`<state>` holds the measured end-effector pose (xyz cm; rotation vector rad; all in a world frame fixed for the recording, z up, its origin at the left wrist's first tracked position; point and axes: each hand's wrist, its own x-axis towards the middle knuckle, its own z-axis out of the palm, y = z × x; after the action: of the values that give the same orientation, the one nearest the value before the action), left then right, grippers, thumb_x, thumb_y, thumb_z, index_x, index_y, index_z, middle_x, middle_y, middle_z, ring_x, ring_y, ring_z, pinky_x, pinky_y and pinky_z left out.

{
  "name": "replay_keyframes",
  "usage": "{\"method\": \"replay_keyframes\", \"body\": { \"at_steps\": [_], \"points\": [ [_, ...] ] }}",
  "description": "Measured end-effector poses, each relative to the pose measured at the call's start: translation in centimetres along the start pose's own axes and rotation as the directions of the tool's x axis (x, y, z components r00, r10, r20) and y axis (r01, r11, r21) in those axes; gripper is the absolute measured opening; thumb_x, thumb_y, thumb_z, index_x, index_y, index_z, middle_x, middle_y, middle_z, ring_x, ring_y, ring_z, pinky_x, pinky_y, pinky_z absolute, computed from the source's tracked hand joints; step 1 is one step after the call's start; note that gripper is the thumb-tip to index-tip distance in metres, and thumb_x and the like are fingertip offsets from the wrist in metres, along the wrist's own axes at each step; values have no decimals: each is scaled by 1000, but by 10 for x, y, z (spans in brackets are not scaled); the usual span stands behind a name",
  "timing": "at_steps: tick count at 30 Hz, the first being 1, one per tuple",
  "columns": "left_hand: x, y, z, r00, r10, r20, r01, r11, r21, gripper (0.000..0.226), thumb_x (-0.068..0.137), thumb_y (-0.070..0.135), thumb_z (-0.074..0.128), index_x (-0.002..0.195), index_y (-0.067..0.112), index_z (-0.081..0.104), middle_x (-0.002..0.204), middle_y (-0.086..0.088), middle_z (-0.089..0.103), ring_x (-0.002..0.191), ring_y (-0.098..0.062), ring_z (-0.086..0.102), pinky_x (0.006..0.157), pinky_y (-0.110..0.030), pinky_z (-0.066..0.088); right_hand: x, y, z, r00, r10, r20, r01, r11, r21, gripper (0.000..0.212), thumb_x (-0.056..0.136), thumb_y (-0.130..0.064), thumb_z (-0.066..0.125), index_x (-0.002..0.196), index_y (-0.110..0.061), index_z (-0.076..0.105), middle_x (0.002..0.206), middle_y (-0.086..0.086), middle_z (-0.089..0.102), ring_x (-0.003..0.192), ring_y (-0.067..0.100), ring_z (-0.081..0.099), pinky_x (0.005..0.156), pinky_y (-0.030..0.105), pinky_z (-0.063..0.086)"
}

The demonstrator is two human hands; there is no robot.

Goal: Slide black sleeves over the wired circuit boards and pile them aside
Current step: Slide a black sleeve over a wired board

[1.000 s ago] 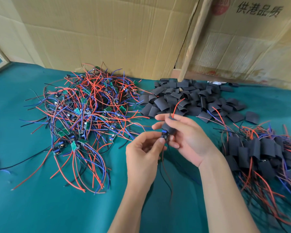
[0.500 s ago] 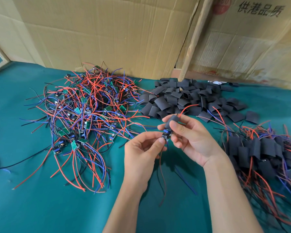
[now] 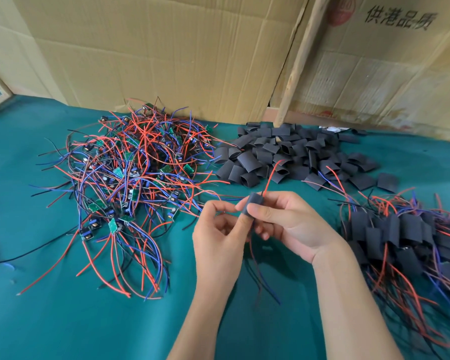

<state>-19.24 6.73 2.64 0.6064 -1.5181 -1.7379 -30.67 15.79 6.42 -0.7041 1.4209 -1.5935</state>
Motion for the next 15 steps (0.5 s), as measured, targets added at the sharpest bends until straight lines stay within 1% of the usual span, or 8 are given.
{"method": "replay_keyframes", "body": {
  "at_steps": [2,3,6,9,11,12,14,15],
  "points": [
    [-1,0,4,999,30,29,-32,996,78,24,85,35,75,90,18,59,68,-10,71,62,-36,64,60,-46,52,-4,-5,-2,1000,6,-18,-6,999,-34,19,84,-19,73,98,-8,80,85,7,69,60,13,53,52,19,42],
    [-2,1,5,998,31,62,-36,995,89,23,84,37,73,90,18,61,69,-7,71,62,-35,63,59,-45,51,-8,-8,-4,999,6,-35,-8,999,-51,21,84,-19,71,99,-7,80,85,7,69,58,13,52,51,19,41],
    [-2,4,5,990,0,144,-11,997,72,17,83,40,69,83,24,63,67,1,66,57,-20,58,52,-26,45,-25,-23,-20,987,20,-159,-29,998,-56,26,75,-10,77,101,-6,80,77,7,66,53,10,49,47,17,37],
    [-1,0,4,998,-35,54,32,998,59,11,86,31,65,76,26,62,65,2,63,55,-17,55,50,-19,42,-59,-46,-52,907,5,-420,-95,977,-193,28,75,-17,74,102,-11,80,71,8,70,51,10,51,42,16,35],
    [0,-2,5,999,-32,-7,32,998,59,16,90,21,63,75,27,61,65,2,63,55,-15,56,51,-21,43,-87,-64,-72,823,-52,-566,-255,856,-450,14,86,-20,74,96,-25,81,70,5,75,47,7,51,38,15,33],
    [1,-2,5,999,-25,-27,26,998,60,16,90,20,62,75,27,61,65,3,63,54,-15,56,51,-22,43,-100,-73,-79,782,-67,-619,-369,751,-547,6,88,-32,76,91,-30,80,70,3,76,45,5,52,36,16,33],
    [1,-3,7,998,-12,-57,16,998,66,9,85,25,59,76,28,61,64,3,63,55,-15,57,52,-24,45,-123,-87,-87,714,-75,-696,-565,527,-635,44,67,-70,75,86,-30,76,73,-3,77,57,12,67,37,31,44],
    [1,-3,8,997,-9,-72,13,998,68,7,83,26,58,77,28,61,64,1,63,56,-17,57,53,-27,46,-130,-89,-95,682,-130,-720,-601,461,-653,62,54,-83,73,86,-30,73,76,-4,76,72,21,73,49,38,52]
  ]
}}
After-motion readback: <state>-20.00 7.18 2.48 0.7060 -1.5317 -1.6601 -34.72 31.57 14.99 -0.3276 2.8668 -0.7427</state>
